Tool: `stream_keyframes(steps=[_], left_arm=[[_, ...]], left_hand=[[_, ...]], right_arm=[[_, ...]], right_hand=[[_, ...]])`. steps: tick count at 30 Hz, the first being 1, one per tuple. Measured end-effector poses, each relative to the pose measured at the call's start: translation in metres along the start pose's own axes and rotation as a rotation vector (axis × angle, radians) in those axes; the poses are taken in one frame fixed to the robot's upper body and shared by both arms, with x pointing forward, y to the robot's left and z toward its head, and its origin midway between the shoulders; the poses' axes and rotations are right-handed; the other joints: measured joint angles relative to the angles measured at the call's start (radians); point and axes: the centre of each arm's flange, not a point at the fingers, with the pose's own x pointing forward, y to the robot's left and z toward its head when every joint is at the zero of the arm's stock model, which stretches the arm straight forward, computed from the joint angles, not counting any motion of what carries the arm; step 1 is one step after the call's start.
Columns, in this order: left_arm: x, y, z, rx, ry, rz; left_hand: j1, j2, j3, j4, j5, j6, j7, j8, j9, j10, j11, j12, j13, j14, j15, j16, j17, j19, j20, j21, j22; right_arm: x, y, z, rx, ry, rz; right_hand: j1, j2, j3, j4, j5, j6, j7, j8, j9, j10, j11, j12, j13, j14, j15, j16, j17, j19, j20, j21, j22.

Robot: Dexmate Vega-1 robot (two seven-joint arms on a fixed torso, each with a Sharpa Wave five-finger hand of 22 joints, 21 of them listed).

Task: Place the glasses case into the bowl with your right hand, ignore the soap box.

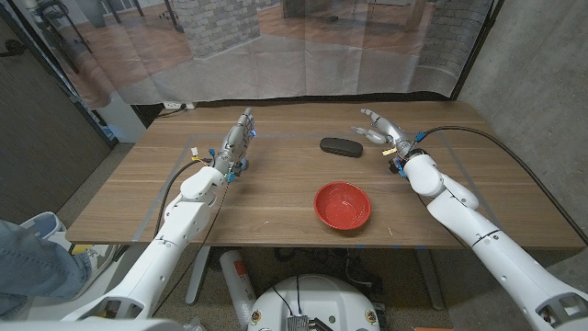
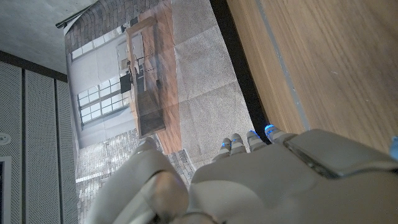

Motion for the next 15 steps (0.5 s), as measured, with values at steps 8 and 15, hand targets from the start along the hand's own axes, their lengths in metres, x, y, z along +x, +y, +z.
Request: stream_keyframes(steps=[8,15], left_arm=[[-0.003,-0.003,0.001,0.003,-0.002,-0.005],[-0.003,-0.005,0.001,0.005,-0.002,-0.008]], left_hand=[[0.0,0.0,-0.003,-0.003,0.0,0.0,0.0,0.0,0.0,0.0,0.0,0.0,0.0,0.0,0.0,0.0,0.0,0.0,0.0,0.0,0.0],[0.004,0.004,-0.007,0.001,0.0,0.0,0.0,0.0,0.0,0.0,0.0,0.0,0.0,0.0,0.0,0.0,0.0,0.0,0.0,0.0,0.0]], right_arm=[[0.0,0.001,-0.004,-0.144,0.074,0.039],[0.001,0.001,0.0,-0.197,0.082,0.058]], right_hand=[[0.018,-0.01,0.003,-0.005,0.0,-0.007,0.007,0.005,0.0,0.004,0.004,0.0,0.0,0.0,0.0,0.0,0.0,0.005,0.012,0.0,0.0],[0.03,-0.022,0.003,-0.005,0.0,-0.007,0.03,0.005,0.0,0.004,0.004,0.0,0.005,0.0,0.0,0.0,0.0,0.005,0.012,-0.007,0.0]])
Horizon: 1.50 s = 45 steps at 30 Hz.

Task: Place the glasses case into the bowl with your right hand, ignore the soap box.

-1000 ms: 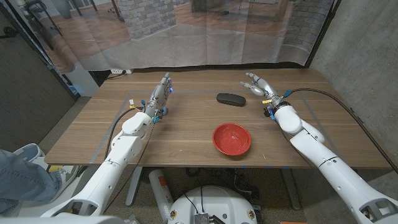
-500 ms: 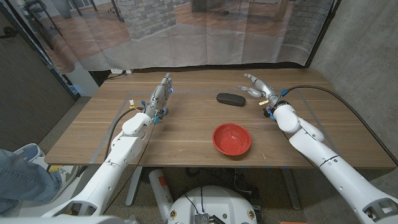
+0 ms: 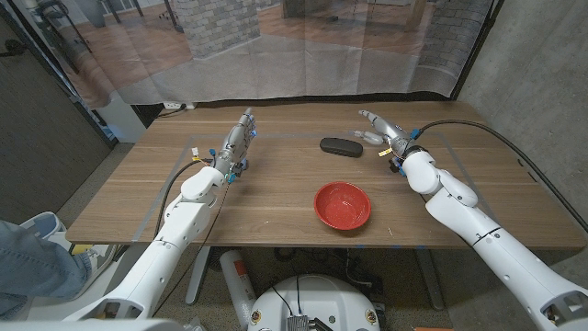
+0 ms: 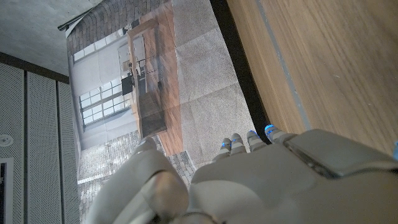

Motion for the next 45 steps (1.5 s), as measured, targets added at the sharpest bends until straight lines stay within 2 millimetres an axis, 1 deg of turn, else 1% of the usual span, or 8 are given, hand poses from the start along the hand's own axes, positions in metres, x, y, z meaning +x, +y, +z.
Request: stream_keyframes(steps=[2,9,14,20,29,31,43,45], left_arm=[[0.0,-0.001,0.0,0.001,0.0,-0.001],[0.001,-0.002,0.001,0.003,0.002,-0.003],[0.001,-0.003,0.0,0.005,0.005,-0.003],[0.002,-0.005,0.002,0.009,0.003,-0.006],[0.004,-0.006,0.004,0.012,0.001,-0.009],[0.006,-0.006,0.003,0.01,0.003,-0.01],[0.008,-0.007,0.0,0.009,0.012,-0.012],[0.008,-0.007,0.0,0.008,0.013,-0.012]], left_hand=[[0.0,0.0,0.0,0.0,0.0,0.0,0.0,0.0,0.0,0.0,0.0,0.0,0.0,0.0,0.0,0.0,0.0,0.0,0.0,0.0,0.0],[0.0,0.0,0.0,0.0,0.0,0.0,0.0,0.0,0.0,0.0,0.0,0.0,0.0,0.0,0.0,0.0,0.0,0.0,0.0,0.0,0.0],[0.0,0.0,-0.003,-0.003,0.0,0.002,-0.002,0.0,0.0,0.0,0.0,0.0,0.0,0.0,0.0,0.0,0.0,0.0,0.0,0.0,0.0],[0.0,0.0,-0.003,-0.003,0.0,0.005,-0.005,0.0,0.0,0.0,0.0,0.0,0.0,0.0,0.0,0.0,0.0,0.0,0.0,0.0,0.0],[0.004,0.004,-0.003,-0.003,0.0,0.009,-0.002,0.0,0.0,0.0,0.0,0.0,0.0,0.0,0.0,0.0,0.0,0.0,0.0,0.0,0.0],[0.004,0.004,-0.003,-0.003,0.0,0.009,-0.002,0.0,0.0,0.0,0.0,0.0,0.0,0.0,0.0,0.0,0.0,0.0,0.0,0.0,0.0],[0.004,0.004,-0.007,-0.007,0.0,0.009,-0.002,0.0,0.0,0.004,0.0,0.0,0.0,0.0,0.0,0.0,0.0,0.0,0.0,0.0,0.0],[0.004,0.004,-0.007,-0.007,0.0,0.009,-0.002,0.0,0.0,0.006,0.002,0.0,0.0,0.0,0.0,0.0,0.0,0.0,0.0,0.0,0.0]], right_arm=[[0.0,0.0,0.001,-0.005,-0.001,0.001],[0.003,-0.001,0.004,-0.051,0.008,0.021],[0.005,-0.001,0.008,-0.061,0.001,0.024],[0.008,0.0,0.009,-0.103,0.021,0.04],[0.013,-0.001,0.016,-0.129,0.016,0.054],[0.013,0.001,0.012,-0.153,0.048,0.088],[0.021,0.003,0.015,-0.203,0.08,0.138],[0.021,0.004,0.016,-0.208,0.082,0.141]], right_hand=[[0.0,0.0,0.0,0.0,0.0,-0.003,0.01,0.0,0.0,0.0,0.0,0.003,0.0,0.0,0.0,0.0,0.0,0.0,0.0,0.0,0.0],[0.011,-0.011,0.0,0.0,0.005,-0.007,0.017,0.0,0.0,0.0,0.0,0.006,0.0,0.006,0.005,0.0,0.0,0.011,0.018,-0.004,0.0],[0.011,-0.011,0.0,0.0,0.005,-0.007,0.017,0.0,0.0,0.0,0.0,0.006,0.0,0.006,0.005,0.0,0.0,0.012,0.019,-0.004,0.0],[0.016,-0.016,0.0,0.0,0.005,-0.007,0.017,0.0,0.0,0.0,0.0,0.006,0.0,0.006,0.005,0.007,0.0,0.011,0.032,-0.004,0.0],[0.024,-0.024,0.0,0.0,0.013,-0.017,0.028,0.0,0.0,-0.001,-0.001,0.006,0.0,0.011,0.011,0.007,0.0,0.02,0.041,-0.007,0.0],[0.029,-0.029,0.0,0.0,0.013,-0.017,0.028,0.0,0.0,0.0,-0.001,0.006,0.0,0.012,0.011,0.007,0.0,0.02,0.041,-0.01,0.0],[0.035,-0.036,0.0,0.0,0.013,-0.017,0.028,0.0,0.0,0.0,0.0,0.006,0.0,0.02,0.02,0.007,0.0,0.016,0.052,-0.015,0.0],[0.036,-0.036,0.0,0.0,0.013,-0.017,0.028,0.007,0.0,0.0,0.0,0.006,0.0,0.022,0.021,0.007,0.0,0.02,0.055,-0.015,0.0]])
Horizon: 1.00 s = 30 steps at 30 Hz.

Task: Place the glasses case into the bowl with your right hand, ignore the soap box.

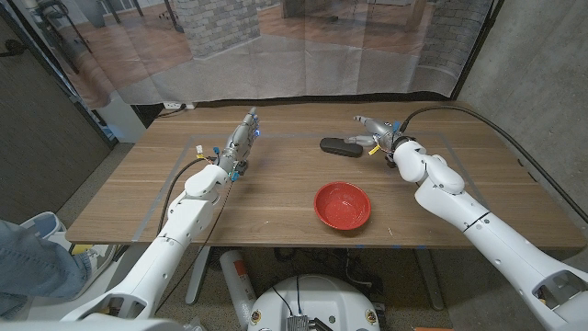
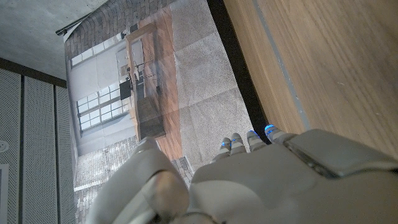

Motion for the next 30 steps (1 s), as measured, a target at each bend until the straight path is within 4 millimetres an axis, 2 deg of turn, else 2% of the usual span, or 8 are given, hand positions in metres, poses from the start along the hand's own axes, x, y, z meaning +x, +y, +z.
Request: stream_keyframes(steps=[3,8,23,30], left_arm=[[0.0,0.0,-0.001,0.0,0.004,0.0],[0.001,0.001,-0.002,-0.001,0.009,0.001],[0.003,0.001,-0.003,0.0,0.015,0.001],[0.003,0.001,-0.003,0.001,0.014,0.002]], left_hand=[[0.0,0.0,0.0,0.0,0.0,0.0,0.0,0.0,0.0,0.0,0.0,0.0,0.0,0.0,0.0,0.0,0.0,0.0,0.0,0.0,0.0],[0.0,0.0,-0.004,0.004,0.0,0.0,0.0,0.0,0.0,0.0,0.0,0.0,0.0,0.0,0.0,0.0,0.0,0.0,0.0,0.0,0.0],[0.005,0.005,-0.004,0.004,0.0,0.006,0.006,0.0,0.0,0.002,-0.002,0.0,0.0,0.0,0.0,0.0,0.0,0.0,0.0,0.004,0.0],[0.009,0.009,-0.004,0.004,0.0,0.006,0.006,0.0,0.0,0.002,-0.002,0.0,0.0,0.0,0.0,0.0,0.0,0.0,0.0,0.004,0.0]], right_arm=[[0.002,0.0,0.002,-0.014,0.008,0.009],[0.005,0.002,0.004,-0.028,0.012,0.022],[0.016,0.008,0.012,-0.082,0.045,0.067],[0.019,0.012,0.012,-0.103,0.069,0.085]], right_hand=[[0.008,-0.008,0.0,0.0,0.007,0.011,0.011,0.005,0.0,0.004,-0.004,0.006,0.0,-0.001,-0.018,0.0,0.0,-0.004,0.004,-0.004,0.0],[0.013,-0.013,0.0,0.0,0.007,0.019,0.019,0.008,0.0,0.024,0.002,0.016,0.0,-0.006,-0.024,0.0,0.0,-0.004,0.004,-0.004,0.0],[0.022,-0.022,-0.004,0.004,0.015,0.02,0.02,0.008,0.0,0.024,0.002,0.016,-0.002,-0.002,-0.02,0.0,0.0,0.0,0.007,-0.01,0.0],[0.027,-0.027,-0.008,0.008,0.021,0.02,0.02,0.008,0.0,0.024,0.002,0.015,0.0,0.002,-0.015,0.0,0.0,0.0,0.018,-0.012,0.0]])
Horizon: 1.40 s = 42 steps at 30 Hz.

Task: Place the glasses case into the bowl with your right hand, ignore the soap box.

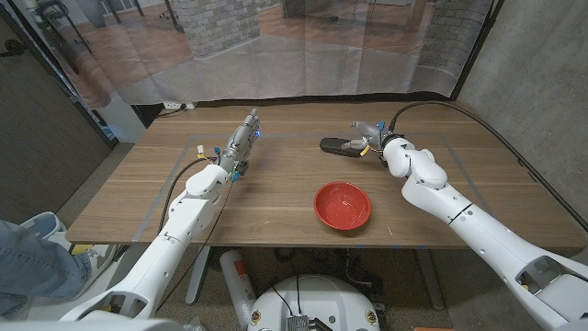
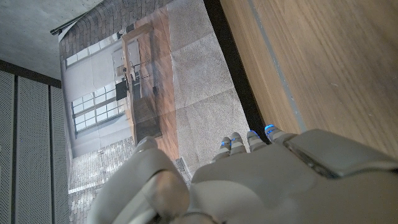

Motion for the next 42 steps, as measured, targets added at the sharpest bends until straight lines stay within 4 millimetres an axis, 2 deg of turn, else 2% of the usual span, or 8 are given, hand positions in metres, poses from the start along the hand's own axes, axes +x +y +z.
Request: stream_keyframes(steps=[5,15,20,24,31,38,42], left_arm=[[0.0,0.0,0.0,-0.002,-0.001,0.002],[0.0,0.002,-0.003,-0.008,0.001,0.008],[0.0,0.003,-0.004,-0.01,0.001,0.01],[0.0,0.003,-0.004,-0.011,0.001,0.012],[0.0,0.005,-0.005,-0.012,0.002,0.014],[-0.001,0.007,-0.006,-0.013,0.005,0.017],[-0.002,0.008,-0.007,-0.013,0.007,0.019]], left_hand=[[0.0,0.0,0.0,0.0,0.0,0.0,0.0,0.0,0.0,0.0,0.0,0.0,0.0,0.0,0.0,0.0,0.0,0.0,0.0,0.0,0.0],[0.0,0.0,0.0,0.0,0.0,0.0,0.0,0.0,0.0,0.004,-0.004,0.0,0.0,0.002,-0.002,0.0,0.0,0.0,0.0,0.0,0.0],[0.003,0.003,0.0,0.0,0.0,0.0,0.0,0.0,0.0,0.004,-0.004,0.0,0.0,0.002,-0.002,0.0,0.0,0.0,0.0,0.0,0.0],[0.004,0.004,-0.004,-0.004,0.0,0.0,0.0,0.0,0.0,0.004,-0.004,0.0,0.0,0.002,-0.002,0.0,0.0,0.0,0.0,0.0,0.0],[0.004,0.004,-0.004,-0.004,0.0,0.0,0.0,0.0,0.0,0.004,-0.004,0.0,0.0,0.002,-0.002,0.0,0.0,0.0,0.0,0.0,0.0],[0.004,0.004,-0.004,-0.004,0.0,0.0,0.0,0.0,0.0,0.003,-0.004,0.0,0.0,0.002,-0.002,0.0,0.0,0.0,0.0,0.0,0.0],[0.004,0.004,-0.004,-0.004,0.0,0.0,0.0,0.0,0.0,0.003,-0.004,0.0,0.0,0.002,-0.002,0.0,0.0,0.0,0.0,0.0,0.0]], right_arm=[[0.004,0.002,0.002,-0.021,0.019,0.01],[0.012,0.006,0.006,-0.043,0.04,0.032],[0.016,0.007,0.007,-0.049,0.045,0.041],[0.019,0.01,0.007,-0.053,0.051,0.05],[0.025,0.013,0.008,-0.061,0.057,0.06],[0.03,0.018,0.008,-0.069,0.07,0.072],[0.032,0.021,0.007,-0.073,0.078,0.075]], right_hand=[[-0.007,-0.007,-0.007,0.001,0.004,0.006,0.006,0.0,0.0,0.004,0.004,0.0,0.0,0.005,0.005,0.004,0.0,0.0,0.0,0.0,0.0],[-0.012,-0.02,-0.018,0.012,0.011,0.033,0.004,0.008,0.0,0.023,0.002,0.008,0.0,0.036,-0.008,0.008,0.002,0.007,0.007,0.0,0.0],[-0.016,-0.024,-0.021,0.01,0.015,0.04,0.003,0.008,0.0,0.034,0.002,0.008,0.0,0.041,-0.013,0.015,0.002,0.013,0.012,0.0,0.0],[-0.016,-0.024,-0.021,0.01,0.018,0.048,0.003,0.008,0.0,0.045,0.002,0.016,0.0,0.05,-0.011,0.015,0.002,0.017,0.008,0.0,0.0],[-0.013,-0.027,-0.025,0.014,0.03,0.07,0.002,0.017,0.0,0.074,-0.013,0.023,0.0,0.075,-0.029,0.015,0.002,0.034,-0.01,0.0,0.0],[-0.009,-0.03,-0.025,0.014,0.034,0.084,-0.002,0.017,0.0,0.087,-0.016,0.026,0.0,0.089,-0.036,0.015,0.002,0.042,-0.017,0.0,0.0],[-0.009,-0.03,-0.025,0.014,0.034,0.086,-0.004,0.017,0.0,0.093,-0.021,0.026,0.0,0.091,-0.038,0.015,0.002,0.047,-0.011,0.0,0.0]])
